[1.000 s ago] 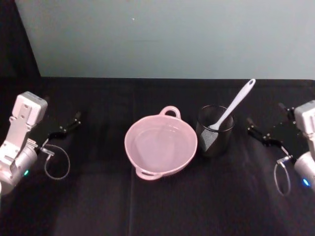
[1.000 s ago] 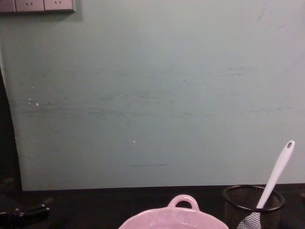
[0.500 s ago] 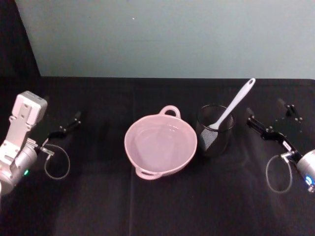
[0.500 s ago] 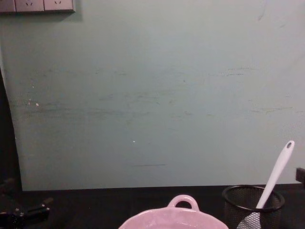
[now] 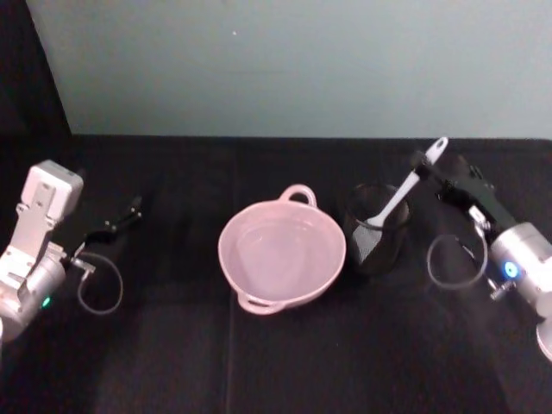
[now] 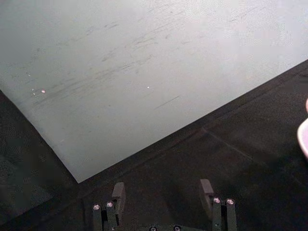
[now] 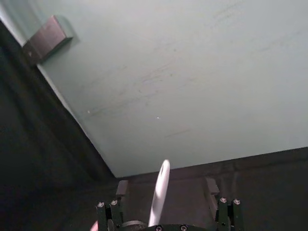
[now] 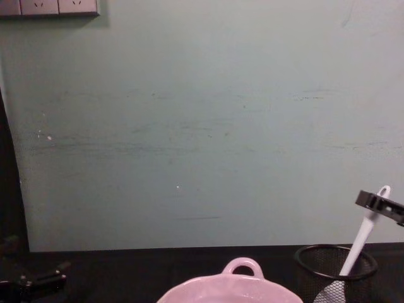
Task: Use the one hand to pick up the spoon and stir the clear water in the bowl.
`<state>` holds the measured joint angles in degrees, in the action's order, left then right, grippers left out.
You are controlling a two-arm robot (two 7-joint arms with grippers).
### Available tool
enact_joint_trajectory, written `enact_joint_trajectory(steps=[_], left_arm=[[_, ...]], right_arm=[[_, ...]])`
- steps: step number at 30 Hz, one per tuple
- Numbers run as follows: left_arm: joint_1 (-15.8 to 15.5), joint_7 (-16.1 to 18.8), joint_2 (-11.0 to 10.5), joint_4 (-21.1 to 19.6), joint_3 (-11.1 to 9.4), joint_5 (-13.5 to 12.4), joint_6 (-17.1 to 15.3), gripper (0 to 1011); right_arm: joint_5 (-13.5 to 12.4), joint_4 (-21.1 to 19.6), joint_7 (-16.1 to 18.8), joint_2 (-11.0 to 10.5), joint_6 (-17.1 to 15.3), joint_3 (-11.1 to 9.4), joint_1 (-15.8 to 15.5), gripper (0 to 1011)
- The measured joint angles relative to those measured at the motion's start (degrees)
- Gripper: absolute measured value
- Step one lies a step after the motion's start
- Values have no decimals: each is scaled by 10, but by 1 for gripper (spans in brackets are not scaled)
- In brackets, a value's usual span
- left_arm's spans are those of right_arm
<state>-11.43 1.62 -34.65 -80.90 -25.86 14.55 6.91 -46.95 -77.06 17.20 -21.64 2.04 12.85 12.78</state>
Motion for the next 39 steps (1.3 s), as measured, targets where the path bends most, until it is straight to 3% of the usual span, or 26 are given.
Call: enact_joint_trajectory(steps=[7,16,25,39], left_arm=[[0,0,0,0,0,0,0,1011],[0,0,0,0,0,0,0,1011],[0,0,0,0,0,0,0,1011],[0,0,0,0,0,0,0,1011]], right_arm=[[-38,44,20,27,-32,-9,34,1002],[-61,71,30,39,-44,-8,50,968],[-68,73,29,40,-37,-7,51,748],[-74,74,29,40,-30,-5,49,285]])
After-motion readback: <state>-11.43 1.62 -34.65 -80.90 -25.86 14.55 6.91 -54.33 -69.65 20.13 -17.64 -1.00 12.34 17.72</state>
